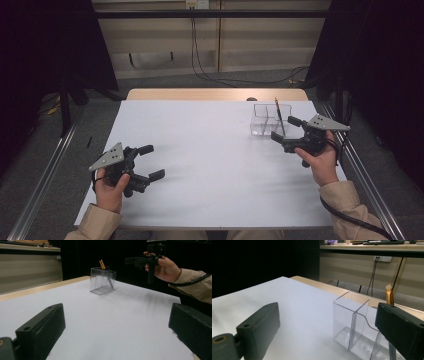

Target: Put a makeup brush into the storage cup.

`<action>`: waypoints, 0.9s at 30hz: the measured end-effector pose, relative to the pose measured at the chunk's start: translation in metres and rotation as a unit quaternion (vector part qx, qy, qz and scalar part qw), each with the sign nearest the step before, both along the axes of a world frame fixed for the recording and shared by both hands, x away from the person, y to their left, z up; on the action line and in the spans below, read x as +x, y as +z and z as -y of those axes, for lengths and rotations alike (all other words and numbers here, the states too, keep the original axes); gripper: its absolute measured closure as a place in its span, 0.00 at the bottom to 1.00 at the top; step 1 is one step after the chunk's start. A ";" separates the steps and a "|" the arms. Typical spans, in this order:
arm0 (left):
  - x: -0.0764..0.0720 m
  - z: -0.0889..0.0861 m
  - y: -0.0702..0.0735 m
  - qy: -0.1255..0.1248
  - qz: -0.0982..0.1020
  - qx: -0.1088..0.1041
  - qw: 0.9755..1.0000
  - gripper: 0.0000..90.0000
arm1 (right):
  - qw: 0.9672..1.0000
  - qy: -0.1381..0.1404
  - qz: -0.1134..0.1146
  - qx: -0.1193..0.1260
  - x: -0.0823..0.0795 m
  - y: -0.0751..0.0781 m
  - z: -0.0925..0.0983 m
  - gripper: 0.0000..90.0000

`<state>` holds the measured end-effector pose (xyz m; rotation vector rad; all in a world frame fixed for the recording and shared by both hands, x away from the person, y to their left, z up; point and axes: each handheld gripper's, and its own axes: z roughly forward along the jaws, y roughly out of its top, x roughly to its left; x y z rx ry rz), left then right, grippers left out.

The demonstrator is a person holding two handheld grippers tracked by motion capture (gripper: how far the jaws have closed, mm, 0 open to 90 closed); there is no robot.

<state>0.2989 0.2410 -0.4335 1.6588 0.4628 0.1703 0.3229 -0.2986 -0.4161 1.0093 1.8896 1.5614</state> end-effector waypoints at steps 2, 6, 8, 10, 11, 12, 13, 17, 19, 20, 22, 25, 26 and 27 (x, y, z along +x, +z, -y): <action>0.000 0.000 0.000 0.001 0.001 -0.001 1.000 0.01 | 1.000 0.001 -0.001 -0.001 -0.001 0.000 0.000 0.06; 0.000 0.000 0.000 0.000 0.001 -0.001 1.000 0.01 | 1.000 0.004 -0.002 0.001 -0.007 -0.003 0.000 0.06; 0.000 0.000 0.000 -0.001 0.001 0.000 1.000 0.01 | 1.000 0.007 -0.002 -0.002 -0.010 -0.004 0.000 0.06; 0.000 0.000 0.000 -0.001 0.001 0.001 1.000 0.01 | 1.000 0.008 -0.001 -0.001 -0.011 -0.004 0.000 0.06; 0.000 0.000 0.000 0.000 0.001 0.001 1.000 0.01 | 1.000 0.011 -0.002 -0.001 -0.013 -0.005 -0.001 0.06; 0.000 0.000 0.000 0.000 0.001 0.001 1.000 0.01 | 1.000 0.011 -0.002 -0.001 -0.013 -0.005 -0.001 0.06; 0.000 0.000 0.000 0.000 0.001 0.000 1.000 0.01 | 1.000 0.014 -0.004 -0.001 -0.016 -0.005 -0.001 0.06; 0.000 0.000 0.000 0.000 0.001 0.000 1.000 0.01 | 1.000 0.018 -0.004 -0.001 -0.020 -0.006 -0.002 0.06; 0.000 -0.001 0.000 0.000 0.001 0.001 1.000 0.01 | 1.000 0.023 -0.005 -0.002 -0.023 -0.006 -0.004 0.06; 0.000 -0.001 0.000 0.001 0.002 0.001 1.000 0.01 | 1.000 0.023 -0.005 -0.002 -0.023 -0.006 -0.004 0.06; 0.000 -0.001 0.001 0.000 0.002 0.001 1.000 0.01 | 1.000 0.026 -0.004 -0.001 -0.025 -0.007 -0.005 0.06; 0.000 -0.001 0.001 -0.001 0.004 0.001 1.000 0.01 | 1.000 0.030 -0.004 0.003 -0.029 -0.008 -0.005 0.06; 0.000 -0.001 0.001 -0.001 0.004 0.001 1.000 0.01 | 1.000 0.030 -0.004 0.003 -0.029 -0.008 -0.005 0.06; 0.000 -0.001 0.001 0.000 0.003 0.001 1.000 0.01 | 1.000 0.031 -0.007 0.002 -0.030 -0.009 -0.005 0.06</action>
